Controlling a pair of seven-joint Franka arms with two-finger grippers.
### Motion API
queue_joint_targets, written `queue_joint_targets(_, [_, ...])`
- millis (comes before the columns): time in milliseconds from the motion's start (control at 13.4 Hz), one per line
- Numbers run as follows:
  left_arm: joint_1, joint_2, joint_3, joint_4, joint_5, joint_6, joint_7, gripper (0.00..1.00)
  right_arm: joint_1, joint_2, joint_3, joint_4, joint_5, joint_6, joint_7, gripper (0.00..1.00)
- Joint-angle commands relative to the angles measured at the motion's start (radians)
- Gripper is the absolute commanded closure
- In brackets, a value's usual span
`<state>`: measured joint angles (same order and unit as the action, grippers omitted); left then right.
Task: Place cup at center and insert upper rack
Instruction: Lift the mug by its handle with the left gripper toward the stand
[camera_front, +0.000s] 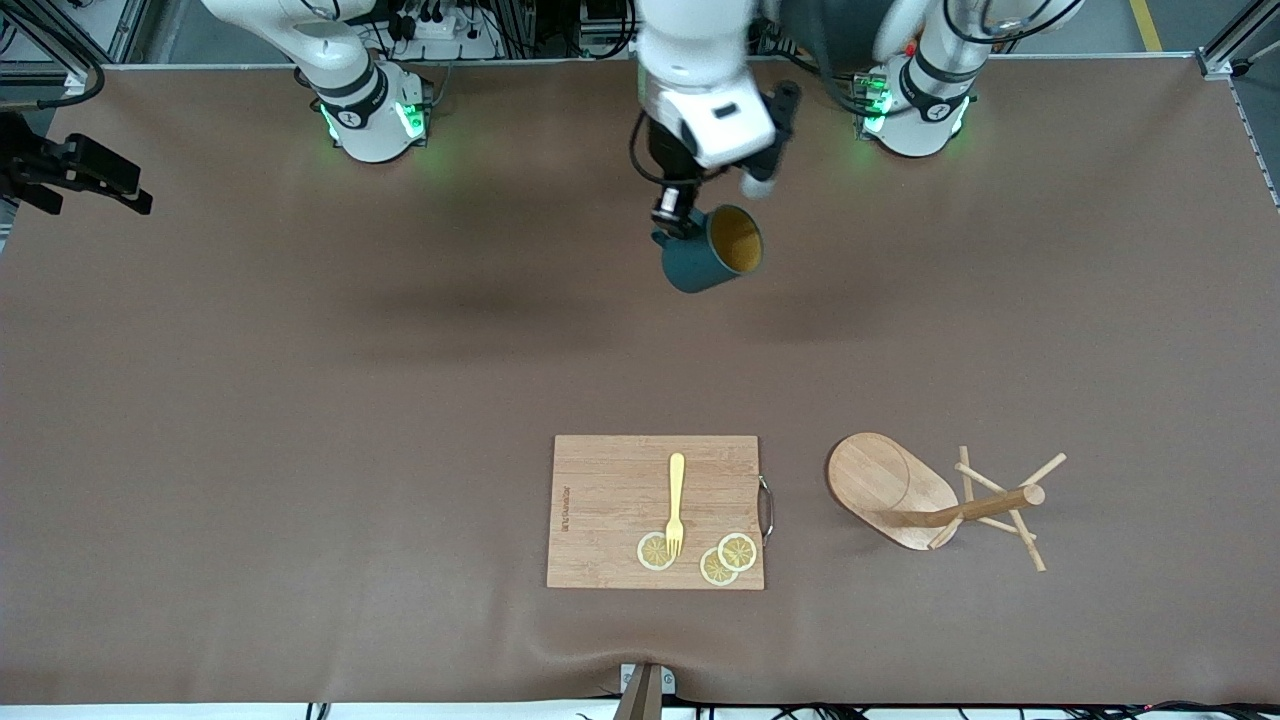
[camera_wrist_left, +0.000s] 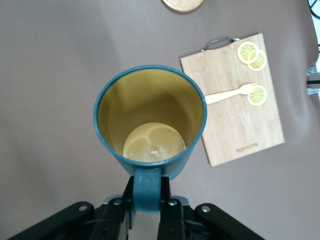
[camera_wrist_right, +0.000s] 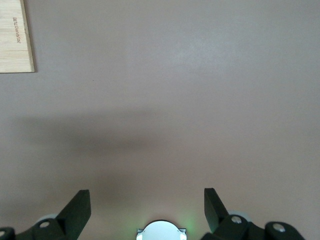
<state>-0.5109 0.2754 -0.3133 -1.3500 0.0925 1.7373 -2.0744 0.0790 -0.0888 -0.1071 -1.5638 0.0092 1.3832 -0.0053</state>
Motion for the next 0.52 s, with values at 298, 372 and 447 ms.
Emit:
queue_joint_targets(298, [0.259,-0.019,-0.007,-0.017,-0.298,0.041,0.370,1.00,0.004,-0.015,0.003,-0.001,0.044,-0.044,0.048,0.00])
queue_joint_targets(372, [0.290,-0.018,-0.006,-0.017,-0.333,0.041,0.431,1.00,0.001,-0.015,0.001,-0.001,0.072,-0.050,0.065,0.00])
queue_joint_targets(447, [0.313,-0.016,-0.004,-0.018,-0.359,0.041,0.474,1.00,0.001,-0.015,0.001,0.001,0.075,-0.053,0.071,0.00])
